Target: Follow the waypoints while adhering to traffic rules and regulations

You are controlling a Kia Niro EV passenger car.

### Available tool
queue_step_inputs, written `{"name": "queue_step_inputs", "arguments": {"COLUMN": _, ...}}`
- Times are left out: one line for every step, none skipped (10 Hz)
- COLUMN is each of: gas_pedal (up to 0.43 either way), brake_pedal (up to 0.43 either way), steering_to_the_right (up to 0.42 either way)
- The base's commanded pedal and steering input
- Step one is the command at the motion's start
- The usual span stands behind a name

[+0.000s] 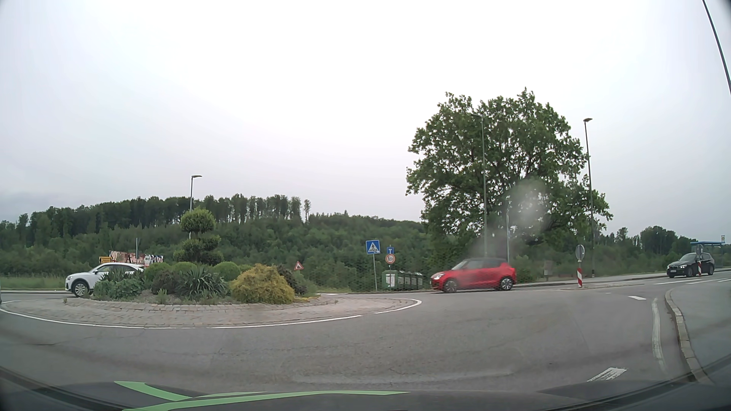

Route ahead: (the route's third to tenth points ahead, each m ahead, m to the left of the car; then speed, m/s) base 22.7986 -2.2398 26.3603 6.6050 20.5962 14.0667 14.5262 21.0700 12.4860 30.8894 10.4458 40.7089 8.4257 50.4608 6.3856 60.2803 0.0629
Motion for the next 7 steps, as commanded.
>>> {"name": "queue_step_inputs", "arguments": {"gas_pedal": 0.0, "brake_pedal": 0.079, "steering_to_the_right": 0.086}}
{"name": "queue_step_inputs", "arguments": {"gas_pedal": 0.0, "brake_pedal": 0.098, "steering_to_the_right": 0.083}}
{"name": "queue_step_inputs", "arguments": {"gas_pedal": 0.0, "brake_pedal": 0.104, "steering_to_the_right": 0.081}}
{"name": "queue_step_inputs", "arguments": {"gas_pedal": 0.0, "brake_pedal": 0.11, "steering_to_the_right": 0.08}}
{"name": "queue_step_inputs", "arguments": {"gas_pedal": 0.0, "brake_pedal": 0.104, "steering_to_the_right": 0.08}}
{"name": "queue_step_inputs", "arguments": {"gas_pedal": 0.0, "brake_pedal": 0.091, "steering_to_the_right": 0.08}}
{"name": "queue_step_inputs", "arguments": {"gas_pedal": 0.0, "brake_pedal": 0.073, "steering_to_the_right": 0.079}}
